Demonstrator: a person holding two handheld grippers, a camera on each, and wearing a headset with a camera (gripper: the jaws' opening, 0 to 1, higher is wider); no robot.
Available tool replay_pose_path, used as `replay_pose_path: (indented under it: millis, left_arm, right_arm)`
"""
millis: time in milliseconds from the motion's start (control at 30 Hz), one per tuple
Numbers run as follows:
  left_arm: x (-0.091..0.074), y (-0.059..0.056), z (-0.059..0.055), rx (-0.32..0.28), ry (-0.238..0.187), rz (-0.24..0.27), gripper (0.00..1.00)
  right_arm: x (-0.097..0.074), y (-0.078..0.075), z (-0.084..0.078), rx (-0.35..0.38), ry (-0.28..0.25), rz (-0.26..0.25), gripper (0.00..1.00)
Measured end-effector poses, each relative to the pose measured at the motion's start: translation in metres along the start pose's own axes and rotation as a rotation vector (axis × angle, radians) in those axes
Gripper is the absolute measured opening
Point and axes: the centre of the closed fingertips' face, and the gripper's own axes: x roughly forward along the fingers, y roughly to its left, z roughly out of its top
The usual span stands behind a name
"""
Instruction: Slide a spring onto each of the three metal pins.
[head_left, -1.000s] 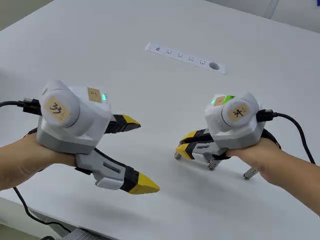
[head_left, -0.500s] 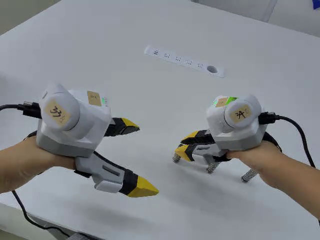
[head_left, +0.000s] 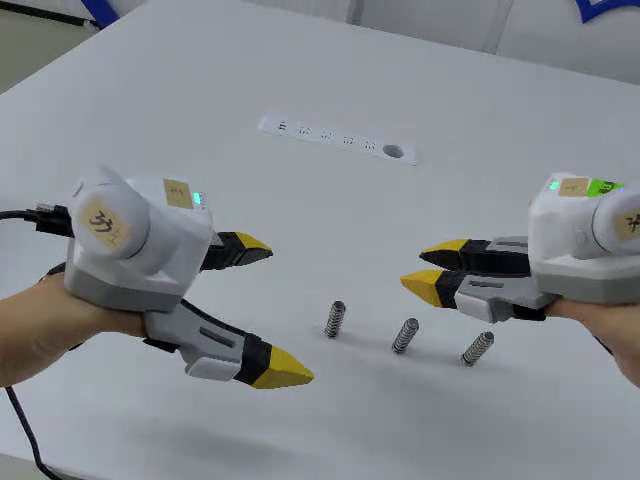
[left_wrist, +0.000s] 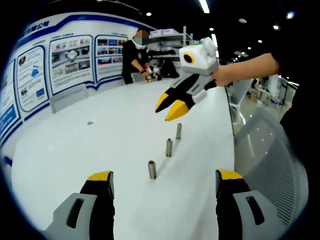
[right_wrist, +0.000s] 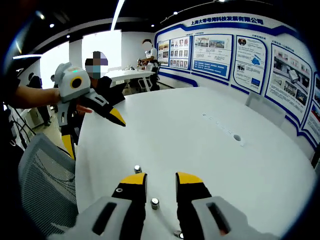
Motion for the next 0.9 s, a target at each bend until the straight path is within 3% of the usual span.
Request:
replay_pose_path:
  millis: [233,467,667,900]
  left_arm:
    - [-0.001,-0.001,0.009,-0.001,-0.012,-0.010,0.89]
    - [0.002,-0.002,0.007,0.042,0.041,-0.015,0.95]
    - [0.001,0.001,0.009,0.047,0.049,-0.004,0.99]
    - [-0.001,-0.001,0.009,0.053,0.057,-0.007,1.00]
  right_arm:
    - [-0.049,-0.016,-0.023,0.040,-0.026,-0.055,0.29]
    - [-0.081,-0.020,-0.039,0.048,-0.053,-0.074,0.35]
    - [-0.098,-0.016,-0.049,0.084,-0.076,-0.047,0.47]
    - [-0.106,-0.003,-0.050,0.071,-0.085,0.013,0.64]
